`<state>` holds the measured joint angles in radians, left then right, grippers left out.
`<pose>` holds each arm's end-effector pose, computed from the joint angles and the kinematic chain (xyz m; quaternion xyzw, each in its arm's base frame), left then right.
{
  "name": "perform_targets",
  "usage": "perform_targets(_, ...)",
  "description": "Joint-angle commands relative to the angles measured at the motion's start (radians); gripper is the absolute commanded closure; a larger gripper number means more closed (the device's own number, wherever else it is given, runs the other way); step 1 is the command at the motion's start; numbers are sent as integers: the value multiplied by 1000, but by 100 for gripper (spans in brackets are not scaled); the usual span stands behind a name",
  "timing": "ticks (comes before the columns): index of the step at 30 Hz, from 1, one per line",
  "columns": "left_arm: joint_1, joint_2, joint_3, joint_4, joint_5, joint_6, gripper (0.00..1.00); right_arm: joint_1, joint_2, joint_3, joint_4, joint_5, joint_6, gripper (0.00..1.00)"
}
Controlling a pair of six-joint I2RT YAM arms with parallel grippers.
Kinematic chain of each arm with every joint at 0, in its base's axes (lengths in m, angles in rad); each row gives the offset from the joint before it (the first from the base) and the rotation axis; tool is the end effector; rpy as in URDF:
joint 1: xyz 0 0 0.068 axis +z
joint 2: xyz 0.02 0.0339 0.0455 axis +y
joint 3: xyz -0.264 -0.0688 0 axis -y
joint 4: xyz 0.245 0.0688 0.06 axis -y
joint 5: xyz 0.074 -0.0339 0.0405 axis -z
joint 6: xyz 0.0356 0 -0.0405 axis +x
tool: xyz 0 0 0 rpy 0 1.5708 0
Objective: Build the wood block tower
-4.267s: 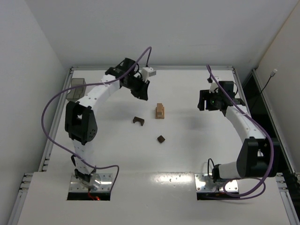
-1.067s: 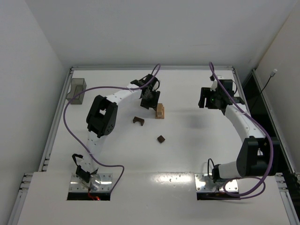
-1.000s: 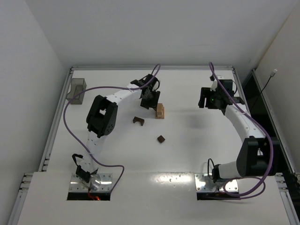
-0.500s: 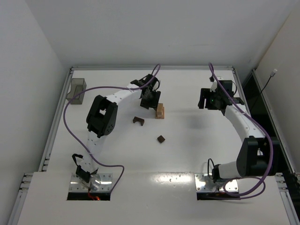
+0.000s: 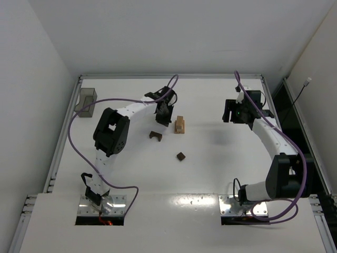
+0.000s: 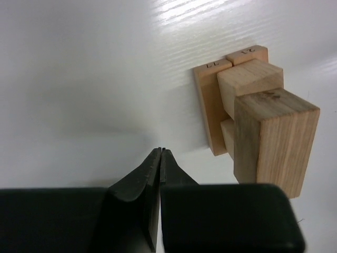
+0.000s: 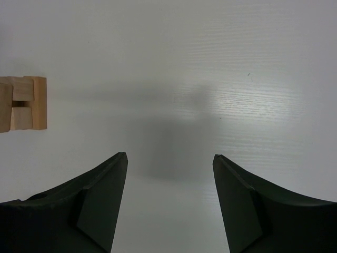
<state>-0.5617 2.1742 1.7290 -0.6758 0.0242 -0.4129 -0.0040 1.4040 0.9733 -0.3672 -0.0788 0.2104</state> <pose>0.3926 -0.2481 0.1808 0.0751 0.9718 -0.1148 0.1915 0.3003 0.0016 0.2477 0.0843 0.9218 0.0751 0.3708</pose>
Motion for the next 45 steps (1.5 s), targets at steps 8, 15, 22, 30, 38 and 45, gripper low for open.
perform_targets(8, -40, -132, -49, 39, 16, -3, 85, -2, -28, -16, 40, -9, 6, 37)
perform_targets(15, -49, -114, -29, 39, 34, -3, 81, -2, -28, -16, 40, -9, 6, 37)
perform_targets(22, -49, -114, -29, 39, 52, 6, 75, -2, -28, -16, 40, -9, 6, 37)
perform_targets(30, -49, -105, -10, 39, 62, 6, 73, -2, -28, -16, 40, -18, 6, 37)
perform_targets(38, -49, -96, 0, 39, 72, 6, 68, -2, -28, -16, 40, -18, 6, 37)
perform_targets(45, -49, -96, 0, 39, 82, 16, 65, -2, -28, -16, 40, -18, 6, 37)
